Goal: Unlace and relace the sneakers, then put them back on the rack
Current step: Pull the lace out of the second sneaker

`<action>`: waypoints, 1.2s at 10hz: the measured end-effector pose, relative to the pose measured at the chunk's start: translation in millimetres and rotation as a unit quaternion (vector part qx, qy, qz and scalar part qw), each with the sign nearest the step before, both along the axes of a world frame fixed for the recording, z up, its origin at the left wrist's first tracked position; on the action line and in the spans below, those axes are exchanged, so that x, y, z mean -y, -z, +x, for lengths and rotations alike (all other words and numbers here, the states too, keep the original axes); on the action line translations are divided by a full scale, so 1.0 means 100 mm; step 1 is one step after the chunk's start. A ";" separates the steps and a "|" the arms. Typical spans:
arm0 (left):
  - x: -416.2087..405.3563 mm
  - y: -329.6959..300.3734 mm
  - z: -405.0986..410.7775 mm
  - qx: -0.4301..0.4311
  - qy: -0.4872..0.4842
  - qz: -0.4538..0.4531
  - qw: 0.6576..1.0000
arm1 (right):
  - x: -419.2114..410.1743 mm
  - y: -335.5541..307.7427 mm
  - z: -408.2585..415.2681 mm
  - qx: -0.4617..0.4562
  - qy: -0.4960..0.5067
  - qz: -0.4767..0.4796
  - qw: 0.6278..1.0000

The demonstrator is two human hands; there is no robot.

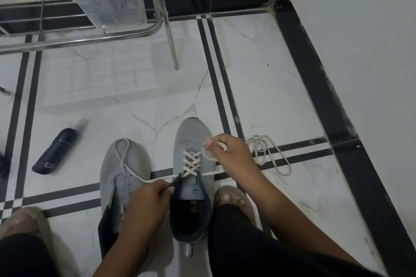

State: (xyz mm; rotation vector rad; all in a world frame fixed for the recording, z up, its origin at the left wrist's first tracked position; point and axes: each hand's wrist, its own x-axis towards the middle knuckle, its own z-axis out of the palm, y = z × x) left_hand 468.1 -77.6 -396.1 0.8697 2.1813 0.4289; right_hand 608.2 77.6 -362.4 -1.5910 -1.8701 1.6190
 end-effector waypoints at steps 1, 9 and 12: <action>-0.09 -0.09 0.01 -0.021 0.038 -0.021 0.999 | -0.14 0.06 0.08 -0.025 0.170 -0.001 0.985; -0.54 0.05 0.07 0.327 -0.379 0.178 0.847 | 0.33 0.25 0.14 0.148 -0.146 0.048 0.977; -0.39 -0.04 -0.12 0.032 0.105 0.081 0.991 | 0.36 0.26 0.11 0.139 -0.226 0.070 0.962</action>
